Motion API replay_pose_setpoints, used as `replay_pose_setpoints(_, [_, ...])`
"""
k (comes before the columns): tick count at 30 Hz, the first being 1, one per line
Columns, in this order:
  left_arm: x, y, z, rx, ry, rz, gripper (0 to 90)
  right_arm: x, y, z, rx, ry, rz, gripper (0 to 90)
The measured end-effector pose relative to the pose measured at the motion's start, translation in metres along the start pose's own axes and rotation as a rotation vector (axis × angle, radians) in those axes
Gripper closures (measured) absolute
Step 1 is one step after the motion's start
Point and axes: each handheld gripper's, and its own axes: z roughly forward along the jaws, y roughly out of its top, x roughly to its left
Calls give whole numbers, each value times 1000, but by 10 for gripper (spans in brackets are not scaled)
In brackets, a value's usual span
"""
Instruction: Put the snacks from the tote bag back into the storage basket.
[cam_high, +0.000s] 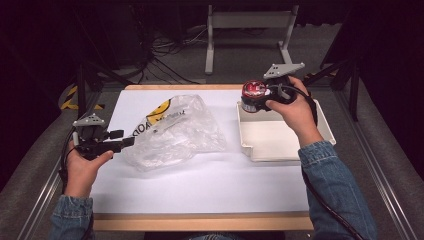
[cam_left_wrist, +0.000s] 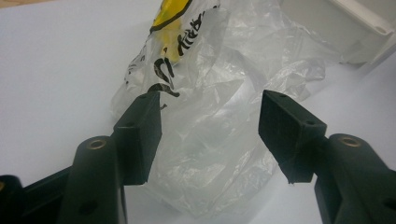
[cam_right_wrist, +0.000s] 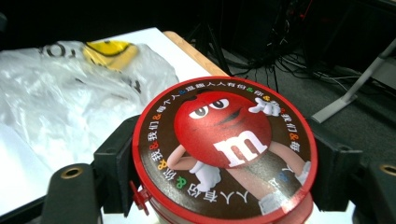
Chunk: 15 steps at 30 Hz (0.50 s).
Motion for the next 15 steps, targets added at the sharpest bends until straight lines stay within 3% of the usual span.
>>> replay_pose_setpoints(15, [1, -10, -11, 2, 25, -29, 402, -24, -38, 15, 0, 40, 20, 247])
